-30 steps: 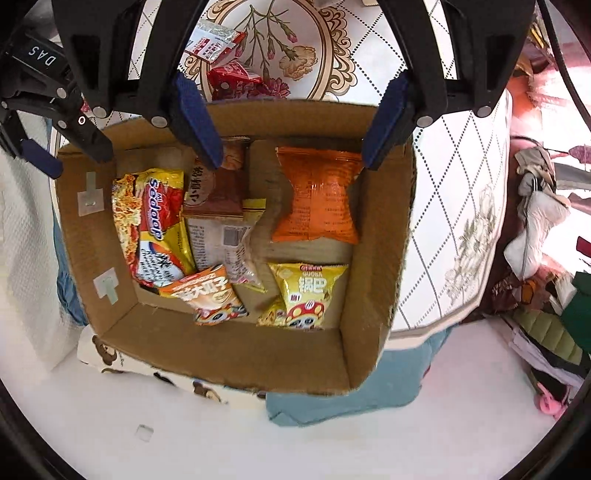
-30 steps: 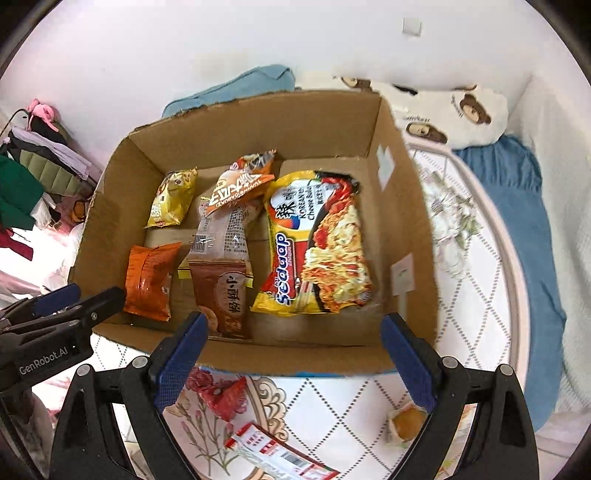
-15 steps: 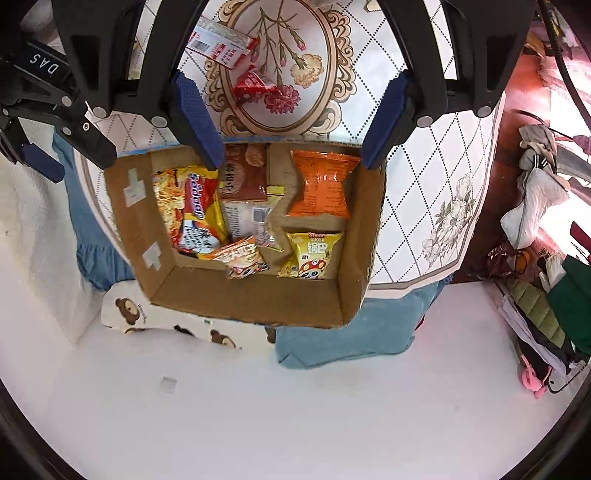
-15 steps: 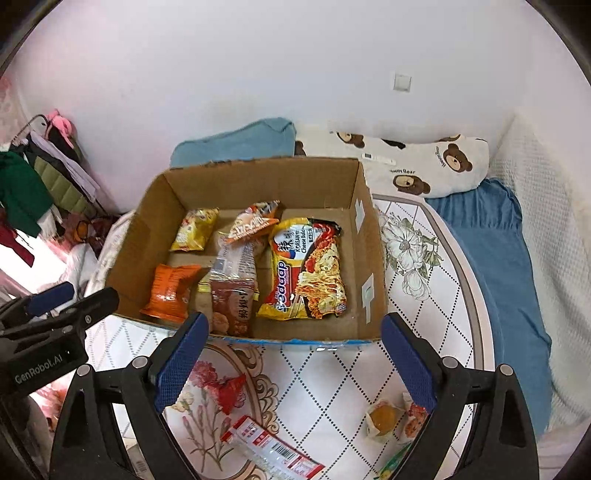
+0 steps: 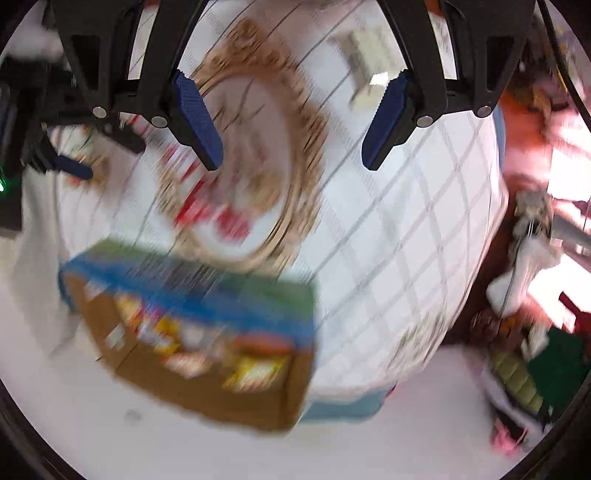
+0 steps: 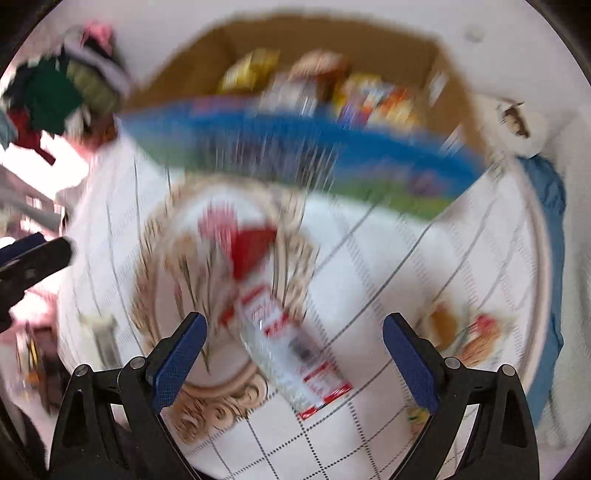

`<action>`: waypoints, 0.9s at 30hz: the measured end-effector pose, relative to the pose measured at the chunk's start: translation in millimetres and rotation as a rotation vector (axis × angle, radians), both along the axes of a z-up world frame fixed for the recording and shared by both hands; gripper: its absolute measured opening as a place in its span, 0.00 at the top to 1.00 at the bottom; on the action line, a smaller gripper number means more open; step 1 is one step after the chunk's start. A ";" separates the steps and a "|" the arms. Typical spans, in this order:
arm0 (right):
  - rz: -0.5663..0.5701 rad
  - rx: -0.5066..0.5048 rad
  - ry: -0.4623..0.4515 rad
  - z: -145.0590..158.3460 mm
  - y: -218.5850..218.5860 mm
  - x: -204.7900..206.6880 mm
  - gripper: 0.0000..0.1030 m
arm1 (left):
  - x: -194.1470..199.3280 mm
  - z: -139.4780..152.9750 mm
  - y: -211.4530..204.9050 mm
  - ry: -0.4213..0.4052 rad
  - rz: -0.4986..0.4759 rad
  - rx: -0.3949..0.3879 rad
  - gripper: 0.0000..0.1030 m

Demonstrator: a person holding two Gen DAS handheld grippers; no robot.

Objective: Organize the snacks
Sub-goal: 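Grasp the beige bread bar with the left tool while the right tool grasps the red spicy strip packet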

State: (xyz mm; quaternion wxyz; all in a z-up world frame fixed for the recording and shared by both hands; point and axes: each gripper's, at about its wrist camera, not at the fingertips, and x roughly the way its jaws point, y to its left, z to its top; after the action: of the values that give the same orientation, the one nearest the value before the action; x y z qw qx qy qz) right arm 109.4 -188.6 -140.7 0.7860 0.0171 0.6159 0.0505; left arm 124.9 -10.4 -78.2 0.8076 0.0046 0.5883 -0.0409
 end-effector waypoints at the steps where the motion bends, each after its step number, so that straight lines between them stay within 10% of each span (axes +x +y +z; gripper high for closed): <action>1: 0.023 -0.016 0.028 -15.4 5.2 -1.2 0.05 | -6.8 -9.8 9.5 0.025 0.023 0.010 0.26; 11: 0.114 -0.071 0.175 -93.6 39.5 -19.4 0.05 | -77.4 -78.7 99.6 0.251 0.260 0.022 0.26; 16: 0.052 -0.061 0.138 -98.6 39.5 -34.7 0.30 | -89.1 -113.2 117.3 0.361 0.318 -0.053 0.26; 27: -0.217 0.139 0.172 -88.5 -3.6 -50.0 0.36 | -50.4 -126.6 51.2 0.283 0.148 -0.051 0.49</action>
State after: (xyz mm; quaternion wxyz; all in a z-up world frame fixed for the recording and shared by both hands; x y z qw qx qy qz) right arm 59.4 -192.2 -229.2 0.7282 0.1419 0.6705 0.0062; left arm 74.5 40.8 -204.8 0.7174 -0.0653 0.6936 0.0035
